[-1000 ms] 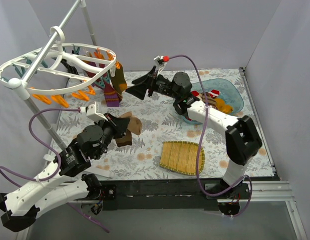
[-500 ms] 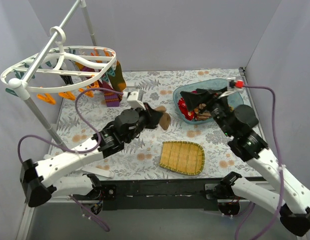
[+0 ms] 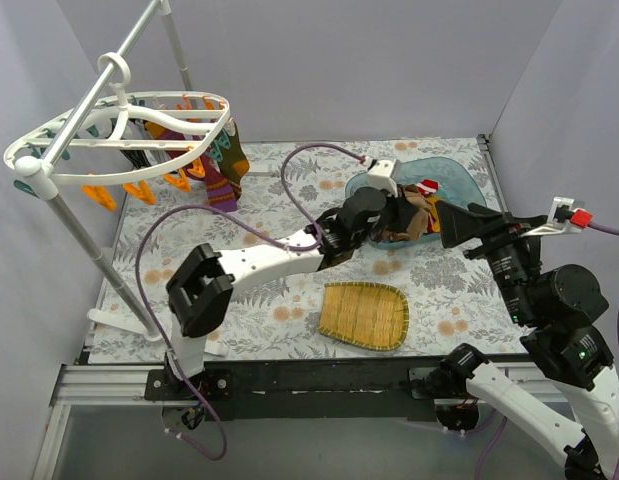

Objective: Remove the socks clipped to the hanger
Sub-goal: Place the sock in the bin.

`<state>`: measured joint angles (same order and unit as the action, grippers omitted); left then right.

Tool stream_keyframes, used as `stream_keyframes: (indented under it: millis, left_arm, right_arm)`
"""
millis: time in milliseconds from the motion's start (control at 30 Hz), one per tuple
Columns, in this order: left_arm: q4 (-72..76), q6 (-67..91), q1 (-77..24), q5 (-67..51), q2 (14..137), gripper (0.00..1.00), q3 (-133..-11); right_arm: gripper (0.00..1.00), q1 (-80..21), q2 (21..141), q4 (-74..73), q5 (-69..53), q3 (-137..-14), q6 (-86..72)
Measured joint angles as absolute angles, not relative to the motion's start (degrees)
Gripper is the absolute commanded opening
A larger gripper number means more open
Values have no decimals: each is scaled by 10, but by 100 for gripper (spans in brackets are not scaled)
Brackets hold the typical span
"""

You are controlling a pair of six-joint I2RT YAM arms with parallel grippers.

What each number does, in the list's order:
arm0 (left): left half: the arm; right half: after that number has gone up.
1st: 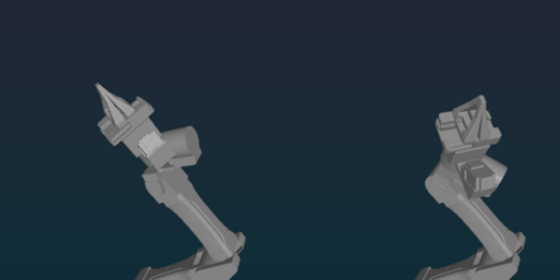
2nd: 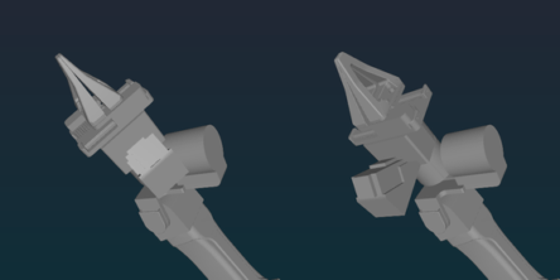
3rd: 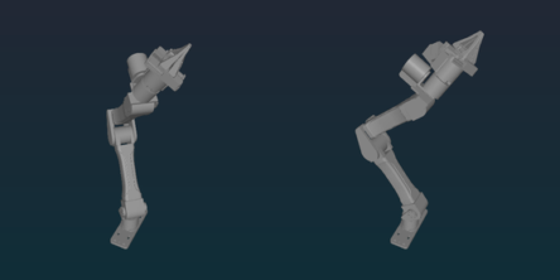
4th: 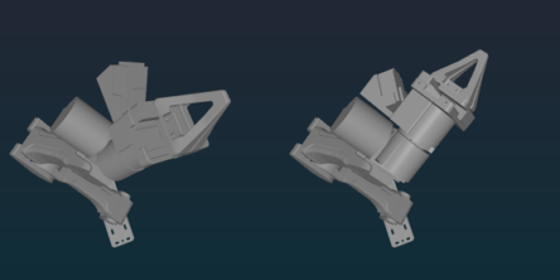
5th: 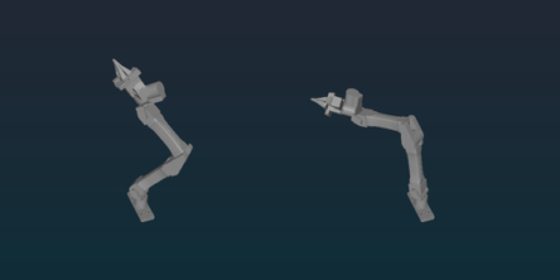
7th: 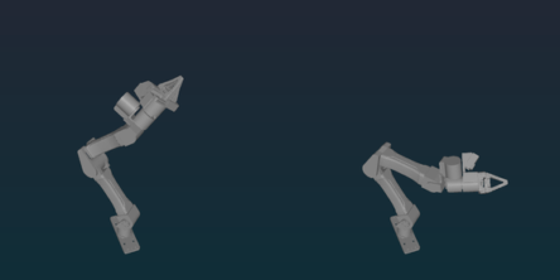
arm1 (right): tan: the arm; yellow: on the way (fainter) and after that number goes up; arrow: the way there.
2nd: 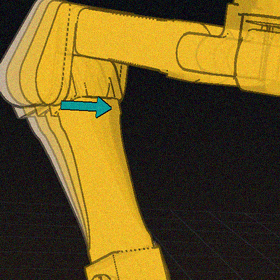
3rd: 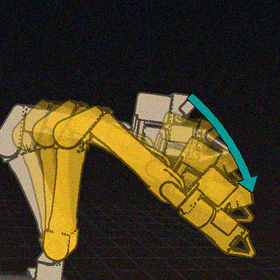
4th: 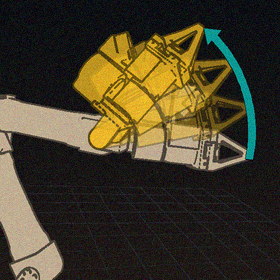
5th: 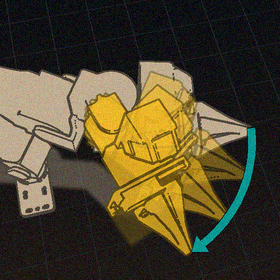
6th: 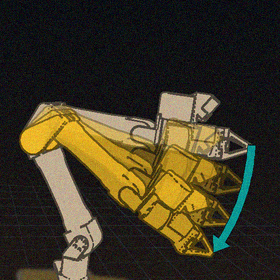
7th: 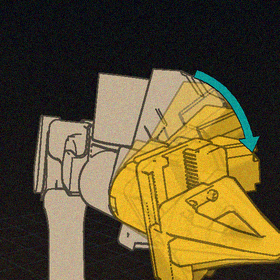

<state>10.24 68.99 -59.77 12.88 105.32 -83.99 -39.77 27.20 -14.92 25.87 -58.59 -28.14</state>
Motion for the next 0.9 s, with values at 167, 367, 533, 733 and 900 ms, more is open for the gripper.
stream_keyframes:
  millis: [167, 367, 533, 733, 900]
  left_arm:
    - [103, 658, -597, 100, 1202, 0, -1035]
    - [104, 641, -588, 57, 1341, 4, -1233]
    - [145, 653, -560, -9, 1403, 29, -1273]
    - [174, 689, -509, -100, 1463, 64, -1250]
    - [182, 693, -495, -149, 1464, 76, -1169]
  right_arm:
    - [99, -398, 266, -184, 278, -614, -273]
    - [99, -398, 264, -203, 297, -651, -263]
    - [98, -398, 263, -211, 299, -663, -248]
    - [98, -398, 274, -212, 302, -665, -234]
    - [99, -398, 302, -213, 297, -658, -234]
